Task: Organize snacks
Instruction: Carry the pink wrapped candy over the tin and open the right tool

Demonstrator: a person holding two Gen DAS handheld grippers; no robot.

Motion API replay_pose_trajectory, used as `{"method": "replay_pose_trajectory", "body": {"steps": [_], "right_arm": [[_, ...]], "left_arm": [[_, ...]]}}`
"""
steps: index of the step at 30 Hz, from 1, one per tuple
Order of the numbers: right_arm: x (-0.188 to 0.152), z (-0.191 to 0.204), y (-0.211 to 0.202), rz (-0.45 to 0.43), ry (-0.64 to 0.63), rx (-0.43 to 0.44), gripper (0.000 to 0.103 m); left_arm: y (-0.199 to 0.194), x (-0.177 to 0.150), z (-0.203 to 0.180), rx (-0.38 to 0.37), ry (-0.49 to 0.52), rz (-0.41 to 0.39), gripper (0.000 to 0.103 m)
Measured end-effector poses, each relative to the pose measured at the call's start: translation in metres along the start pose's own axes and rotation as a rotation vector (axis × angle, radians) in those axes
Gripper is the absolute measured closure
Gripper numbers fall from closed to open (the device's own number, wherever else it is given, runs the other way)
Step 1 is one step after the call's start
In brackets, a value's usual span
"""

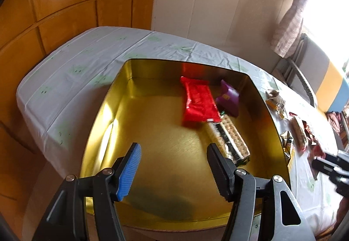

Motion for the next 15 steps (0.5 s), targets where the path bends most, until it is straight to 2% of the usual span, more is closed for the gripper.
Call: {"method": "replay_pose_trajectory", "body": {"steps": [5, 11, 15], "right_arm": [[0.031, 0.050, 0.042, 0.102, -0.147, 0.045, 0.067], [0.036, 0.068, 0.088, 0.273, -0.164, 0.019, 0.066], [0.032, 0.072, 0.101, 0.323, -0.163, 0.000, 0.065]], "left_arm": [[-0.003, -0.005, 0.015, 0.001, -0.032, -0.009, 0.040], [-0.005, -0.009, 0.032, 0.008, -0.062, -0.007, 0.038], [-0.002, -0.010, 0.036, 0.006, -0.072, 0.003, 0.038]]}}
Point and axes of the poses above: each gripper's, at about its wrist camera, not at the fingertips, and y roughly the way its jaws point, z to its left, x to its top, the point moved 3 cm from there along y, roughly the way its jaws point, and after that the axes turned 15 degrees about z, right-handed, at the moved point
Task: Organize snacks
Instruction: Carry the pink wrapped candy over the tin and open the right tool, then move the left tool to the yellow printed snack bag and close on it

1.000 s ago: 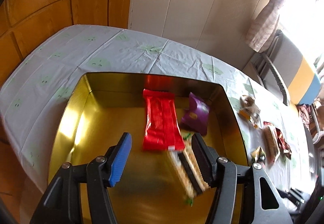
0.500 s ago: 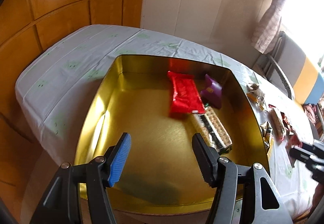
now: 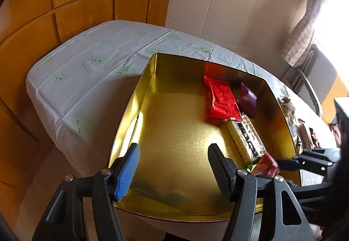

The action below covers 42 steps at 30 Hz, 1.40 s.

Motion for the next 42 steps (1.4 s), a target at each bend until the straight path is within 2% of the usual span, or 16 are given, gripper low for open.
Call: {"method": "replay_pose_trajectory", "body": {"steps": [5, 13, 17, 24, 28, 36, 42], "right_arm": [[-0.003, -0.004, 0.005, 0.004, 0.026, 0.014, 0.060], [-0.015, -0.017, -0.008, -0.065, 0.074, 0.024, 0.052], [-0.019, -0.021, -0.015, -0.095, 0.096, 0.030, 0.052], [-0.050, -0.047, -0.060, -0.247, 0.151, 0.047, 0.052], [-0.078, -0.073, -0.079, -0.295, 0.209, 0.014, 0.052], [-0.134, -0.133, -0.083, -0.246, 0.360, -0.093, 0.051], [-0.168, -0.165, -0.078, -0.213, 0.427, -0.154, 0.051]], "left_arm": [[0.000, -0.001, -0.001, 0.001, 0.009, -0.002, 0.038], [-0.001, -0.003, -0.007, 0.016, 0.030, -0.009, 0.038], [-0.002, -0.004, -0.011, 0.015, 0.038, -0.012, 0.038], [-0.009, -0.007, -0.021, 0.017, 0.070, -0.030, 0.038], [-0.017, -0.009, -0.038, 0.014, 0.142, -0.055, 0.038], [-0.018, -0.016, -0.076, 0.018, 0.251, -0.052, 0.034], [-0.017, -0.023, -0.101, 0.029, 0.317, -0.049, 0.033]]}}
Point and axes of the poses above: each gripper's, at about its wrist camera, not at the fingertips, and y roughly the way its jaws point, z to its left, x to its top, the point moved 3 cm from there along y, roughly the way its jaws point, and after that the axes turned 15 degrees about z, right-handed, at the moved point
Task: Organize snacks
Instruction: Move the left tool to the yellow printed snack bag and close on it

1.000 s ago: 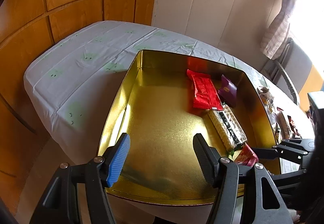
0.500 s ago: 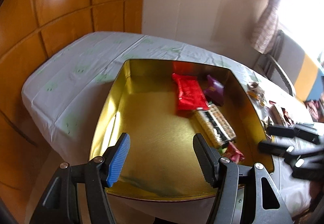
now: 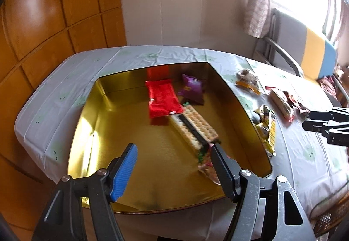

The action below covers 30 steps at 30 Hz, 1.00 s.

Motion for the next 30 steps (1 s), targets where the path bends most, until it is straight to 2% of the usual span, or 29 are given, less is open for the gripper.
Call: {"method": "replay_pose_trajectory", "body": {"steps": [8, 13, 17, 19, 21, 30], "right_arm": [[-0.017, -0.044, 0.007, 0.027, 0.022, -0.117, 0.050], [-0.027, -0.084, 0.014, 0.048, 0.054, -0.192, 0.050], [-0.038, -0.124, 0.025, 0.076, 0.189, -0.175, 0.050], [-0.038, -0.133, 0.028, 0.103, 0.236, -0.184, 0.050], [-0.038, -0.139, 0.028, 0.112, 0.269, -0.148, 0.050], [-0.038, -0.135, 0.023, 0.103, 0.271, -0.130, 0.050]], "left_arm": [[-0.001, -0.001, -0.027, 0.000, 0.065, 0.001, 0.033], [-0.002, -0.002, -0.039, 0.013, 0.089, -0.003, 0.033], [-0.002, -0.002, -0.045, 0.025, 0.106, -0.001, 0.033], [-0.001, -0.002, -0.050, 0.035, 0.123, 0.000, 0.033], [-0.002, -0.003, -0.056, 0.046, 0.143, -0.003, 0.033], [-0.003, -0.004, -0.080, 0.075, 0.206, -0.011, 0.033]]}}
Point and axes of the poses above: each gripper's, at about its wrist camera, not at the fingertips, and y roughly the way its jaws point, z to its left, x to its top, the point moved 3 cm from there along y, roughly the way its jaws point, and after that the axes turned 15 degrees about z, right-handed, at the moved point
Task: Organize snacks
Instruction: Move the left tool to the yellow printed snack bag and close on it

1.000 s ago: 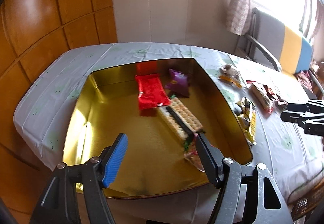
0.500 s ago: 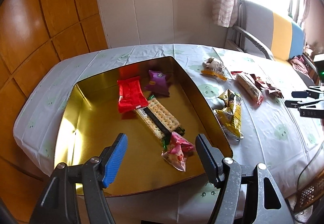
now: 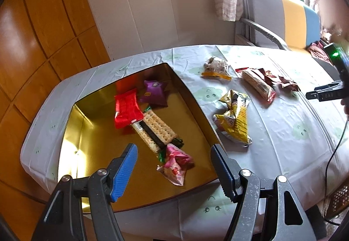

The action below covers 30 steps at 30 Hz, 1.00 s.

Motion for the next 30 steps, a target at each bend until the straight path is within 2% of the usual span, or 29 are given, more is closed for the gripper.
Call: {"method": "replay_pose_trajectory", "body": {"steps": [30], "right_arm": [[0.003, 0.005, -0.013, -0.044, -0.012, 0.012, 0.050]], "left_arm": [[-0.006, 0.006, -0.039, 0.025, 0.111, -0.016, 0.033]]}}
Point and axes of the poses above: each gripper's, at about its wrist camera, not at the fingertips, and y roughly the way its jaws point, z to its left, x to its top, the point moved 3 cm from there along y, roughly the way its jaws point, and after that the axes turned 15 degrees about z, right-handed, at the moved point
